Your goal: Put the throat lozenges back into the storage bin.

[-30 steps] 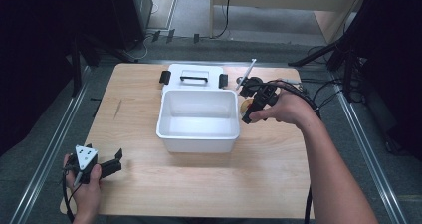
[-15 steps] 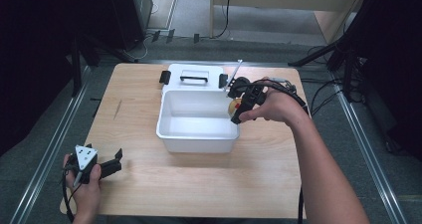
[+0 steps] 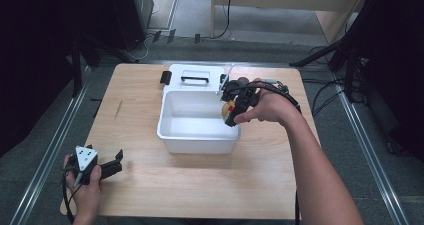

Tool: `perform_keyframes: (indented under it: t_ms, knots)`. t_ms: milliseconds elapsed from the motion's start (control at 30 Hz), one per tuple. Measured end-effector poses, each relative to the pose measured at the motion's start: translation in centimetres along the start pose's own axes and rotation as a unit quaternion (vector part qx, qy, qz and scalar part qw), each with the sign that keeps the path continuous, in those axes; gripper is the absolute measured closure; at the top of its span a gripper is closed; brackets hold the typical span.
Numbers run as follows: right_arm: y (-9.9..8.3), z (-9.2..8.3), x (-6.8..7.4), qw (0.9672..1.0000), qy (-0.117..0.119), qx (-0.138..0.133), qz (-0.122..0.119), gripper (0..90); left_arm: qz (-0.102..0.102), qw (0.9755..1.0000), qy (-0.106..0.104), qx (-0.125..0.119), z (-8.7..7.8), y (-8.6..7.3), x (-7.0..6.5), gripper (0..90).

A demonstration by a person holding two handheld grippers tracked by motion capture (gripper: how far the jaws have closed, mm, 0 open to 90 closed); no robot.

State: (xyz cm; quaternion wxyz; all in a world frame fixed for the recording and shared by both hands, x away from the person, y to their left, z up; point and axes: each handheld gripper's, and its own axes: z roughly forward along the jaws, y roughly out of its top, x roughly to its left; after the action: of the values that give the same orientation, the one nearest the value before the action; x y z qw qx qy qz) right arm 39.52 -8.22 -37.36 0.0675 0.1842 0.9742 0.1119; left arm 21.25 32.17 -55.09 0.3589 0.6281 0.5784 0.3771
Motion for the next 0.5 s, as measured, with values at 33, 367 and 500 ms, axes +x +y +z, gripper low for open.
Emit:
perform_keyframes:
  t_ms: [33, 367, 500]
  knots:
    - [0.1, 0.1, 0.1, 1.0, 0.001, 0.0, -0.001, 20.6, 0.0, 1.0, 0.0, 0.0, 0.0, 0.0, 0.0, 0.1]
    - [0.6, 1.1, 0.8, 0.9989, 0.003, 0.001, -0.046, 20.6, 0.0, 1.0, 0.0, -0.001, 0.0, 0.0, 0.0, 0.1]
    - [0.7, 1.2, 0.9, 0.9983, 0.007, -0.007, -0.058, 20.6, 0.0, 1.0, -0.001, -0.001, 0.0, 0.0, 0.0, 0.1]
